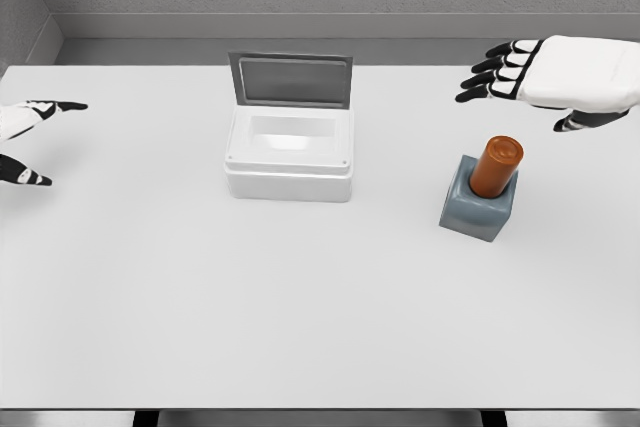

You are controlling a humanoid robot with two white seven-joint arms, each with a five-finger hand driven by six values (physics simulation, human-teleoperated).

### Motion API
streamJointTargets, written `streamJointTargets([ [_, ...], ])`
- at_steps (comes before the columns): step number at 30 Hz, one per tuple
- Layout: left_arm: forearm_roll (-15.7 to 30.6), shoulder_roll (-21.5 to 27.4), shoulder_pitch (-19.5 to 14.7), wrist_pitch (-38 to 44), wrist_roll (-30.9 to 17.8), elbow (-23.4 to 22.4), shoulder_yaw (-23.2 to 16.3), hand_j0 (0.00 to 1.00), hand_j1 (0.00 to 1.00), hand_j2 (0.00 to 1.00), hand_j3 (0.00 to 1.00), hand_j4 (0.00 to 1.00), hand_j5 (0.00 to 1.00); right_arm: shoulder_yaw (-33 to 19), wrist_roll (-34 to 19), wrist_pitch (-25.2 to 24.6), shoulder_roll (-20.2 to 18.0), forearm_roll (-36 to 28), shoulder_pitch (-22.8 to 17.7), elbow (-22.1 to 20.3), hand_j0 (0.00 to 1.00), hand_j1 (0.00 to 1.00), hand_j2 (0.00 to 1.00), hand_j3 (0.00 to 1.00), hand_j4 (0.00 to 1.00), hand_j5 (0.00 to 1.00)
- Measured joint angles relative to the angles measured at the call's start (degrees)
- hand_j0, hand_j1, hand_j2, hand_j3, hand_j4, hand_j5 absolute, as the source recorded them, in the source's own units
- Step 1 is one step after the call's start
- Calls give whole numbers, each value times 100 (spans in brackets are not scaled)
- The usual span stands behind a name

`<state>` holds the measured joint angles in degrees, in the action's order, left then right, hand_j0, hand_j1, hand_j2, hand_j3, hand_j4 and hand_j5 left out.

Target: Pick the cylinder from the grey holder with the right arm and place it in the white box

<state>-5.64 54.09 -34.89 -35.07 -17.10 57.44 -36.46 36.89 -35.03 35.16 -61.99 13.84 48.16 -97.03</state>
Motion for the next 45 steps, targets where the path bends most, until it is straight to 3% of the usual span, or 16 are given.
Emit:
streamJointTargets([
  [2, 23, -13, -264, 3, 8, 22, -274, 100, 100, 100, 100, 100, 100, 3, 0, 0, 5, 0, 9, 0, 100, 100, 100, 100, 100, 100],
  [7, 428, -4, -448, 0, 34, 28, -1006, 100, 100, 100, 100, 100, 100, -5, 0, 0, -2, -5, 0, 56, 100, 100, 100, 100, 100, 100],
  [8, 636, -5, -448, 0, 84, 23, -1214, 100, 100, 100, 100, 100, 100, 3, 0, 0, -10, -5, 0, 80, 100, 100, 100, 100, 100, 100],
  [11, 2022, 50, -466, -1, 289, 21, -1997, 99, 99, 99, 99, 99, 99, 159, 0, -1, -17, 51, 0, 111, 100, 100, 100, 100, 100, 100],
  [13, 2684, 23, -536, 0, 349, 102, -2264, 99, 99, 99, 99, 99, 99, 302, 0, 0, 0, 135, 0, 116, 100, 100, 100, 100, 100, 100],
  [16, 3384, -15, -510, 0, 386, 184, -2447, 100, 100, 100, 100, 100, 100, 511, 0, 0, 26, 197, 0, 115, 100, 100, 100, 100, 100, 100],
  [20, 3884, -30, -457, 1, 405, 201, -2527, 100, 100, 100, 100, 100, 100, 669, 0, 0, 63, 235, -35, 115, 100, 100, 100, 100, 100, 100],
  [26, 4143, -58, -439, 2, 408, 203, -2564, 100, 100, 100, 100, 100, 100, 766, 0, -1, 138, 359, -44, 130, 100, 100, 100, 100, 100, 100],
  [45, 4117, -96, -466, 2, 382, 213, -2824, 100, 100, 100, 100, 100, 100, 930, 1, -2, 361, 638, -123, 371, 100, 100, 100, 100, 100, 100],
])
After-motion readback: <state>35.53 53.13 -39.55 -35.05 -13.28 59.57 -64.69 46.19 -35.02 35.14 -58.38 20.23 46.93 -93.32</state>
